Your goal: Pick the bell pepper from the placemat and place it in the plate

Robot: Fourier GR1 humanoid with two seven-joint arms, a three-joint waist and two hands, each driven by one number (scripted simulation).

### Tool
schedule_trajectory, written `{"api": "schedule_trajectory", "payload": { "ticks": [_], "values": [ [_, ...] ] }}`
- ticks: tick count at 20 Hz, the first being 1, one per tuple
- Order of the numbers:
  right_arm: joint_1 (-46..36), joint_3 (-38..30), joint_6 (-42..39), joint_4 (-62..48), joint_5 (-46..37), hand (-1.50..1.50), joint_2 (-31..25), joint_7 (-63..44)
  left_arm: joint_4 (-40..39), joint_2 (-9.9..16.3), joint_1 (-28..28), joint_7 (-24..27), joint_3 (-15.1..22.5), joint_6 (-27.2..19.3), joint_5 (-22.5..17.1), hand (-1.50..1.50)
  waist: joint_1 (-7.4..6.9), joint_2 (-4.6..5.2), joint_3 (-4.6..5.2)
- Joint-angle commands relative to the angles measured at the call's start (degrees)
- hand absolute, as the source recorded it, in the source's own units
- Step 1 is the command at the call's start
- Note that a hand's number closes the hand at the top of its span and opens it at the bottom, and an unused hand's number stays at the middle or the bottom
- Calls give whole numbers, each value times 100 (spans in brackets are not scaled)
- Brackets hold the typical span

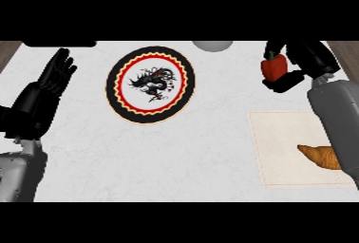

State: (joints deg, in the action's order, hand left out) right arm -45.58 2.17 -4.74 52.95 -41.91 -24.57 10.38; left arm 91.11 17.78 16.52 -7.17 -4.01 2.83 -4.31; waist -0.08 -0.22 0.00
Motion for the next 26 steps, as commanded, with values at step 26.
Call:
{"api": "schedule_trajectory", "payload": {
  "ticks": [26],
  "values": [
    [-2422,1147,1014,-1885,1227,150,2453,-1388,-92,-284,67,232,56,130,253,0,-324,90,5]
  ]
}}
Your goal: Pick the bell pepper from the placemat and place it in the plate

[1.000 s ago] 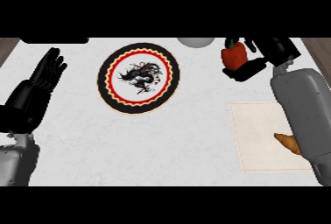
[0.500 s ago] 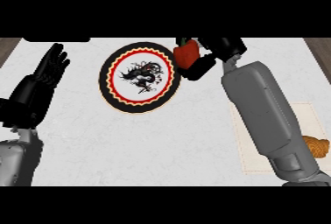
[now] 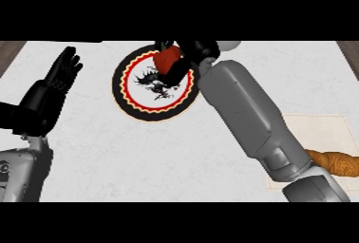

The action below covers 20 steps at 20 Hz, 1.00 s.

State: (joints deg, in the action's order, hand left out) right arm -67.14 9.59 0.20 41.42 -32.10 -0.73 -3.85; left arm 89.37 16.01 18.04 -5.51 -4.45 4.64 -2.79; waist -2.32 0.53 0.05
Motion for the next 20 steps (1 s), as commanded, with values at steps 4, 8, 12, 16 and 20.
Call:
{"api": "schedule_trajectory", "payload": {
  "ticks": [4,8,12,16,20],
  "values": [
    [-761,827,977,-1279,565,150,71,-184,-152,-186,301,36,222,-1,132,0,-270,66,5],
    [-860,1068,810,-1928,420,150,73,66,-112,-147,450,-59,230,52,116,0,-379,108,6],
    [-600,868,1174,-2016,1192,-150,73,-147,-120,-283,303,37,350,87,114,0,-586,146,6],
    [-498,1012,943,-2120,1570,-150,73,159,-187,-291,539,-71,361,165,45,0,-629,162,2],
    [-478,870,1157,-1985,2100,-150,73,482,-276,-352,725,-54,433,64,188,0,-666,202,-1]
  ]
}}
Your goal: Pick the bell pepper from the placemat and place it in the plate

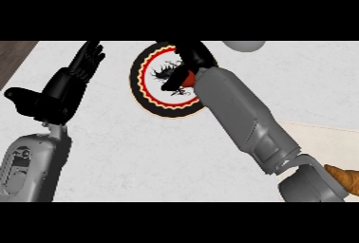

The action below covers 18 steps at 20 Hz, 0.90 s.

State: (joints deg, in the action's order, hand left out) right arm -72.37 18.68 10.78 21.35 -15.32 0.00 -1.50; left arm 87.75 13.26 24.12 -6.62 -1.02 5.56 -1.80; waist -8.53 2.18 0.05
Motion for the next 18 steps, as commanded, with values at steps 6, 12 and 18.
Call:
{"api": "schedule_trajectory", "payload": {
  "ticks": [6,12,18],
  "values": [
    [43,-454,731,129,1173,-150,0,816,-191,51,162,51,-91,54,-20,0,31,27,-3],
    [-43,-886,642,10,2031,-150,0,1085,78,133,-127,-131,-223,69,-133,0,252,-89,-5],
    [-19,-1566,149,-603,2166,-150,-382,1740,157,143,-560,243,-283,-82,85,0,468,-78,-6]
  ]
}}
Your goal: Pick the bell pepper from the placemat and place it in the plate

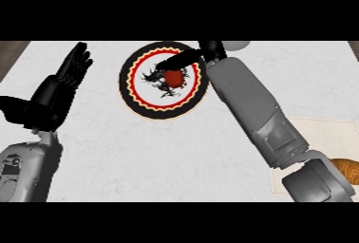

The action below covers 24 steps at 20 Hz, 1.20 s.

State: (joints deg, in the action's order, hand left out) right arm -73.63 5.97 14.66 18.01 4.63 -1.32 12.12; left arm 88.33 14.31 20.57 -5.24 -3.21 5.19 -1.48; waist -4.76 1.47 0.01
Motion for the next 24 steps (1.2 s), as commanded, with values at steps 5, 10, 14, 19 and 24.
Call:
{"api": "schedule_trajectory", "payload": {
  "ticks": [5,10,14,19,24],
  "values": [
    [242,-522,-953,-359,281,-150,-784,830,431,2,-431,-36,-67,-40,-1,0,206,-57,-4],
    [237,-542,-1470,-619,159,-150,-1206,1161,215,92,189,-544,-208,-1,-149,0,229,-39,-6],
    [622,-566,-1830,-804,78,-150,-1624,1616,714,145,-495,-234,-241,135,-207,0,155,-43,-7],
    [795,-487,-2134,-931,-120,-150,-1843,2067,174,123,-108,-166,-218,82,-27,0,193,-3,-9],
    [626,-492,-2122,-1013,-256,-150,-2248,2098,231,3,-157,-98,-181,80,-60,0,137,9,-11]
  ]
}}
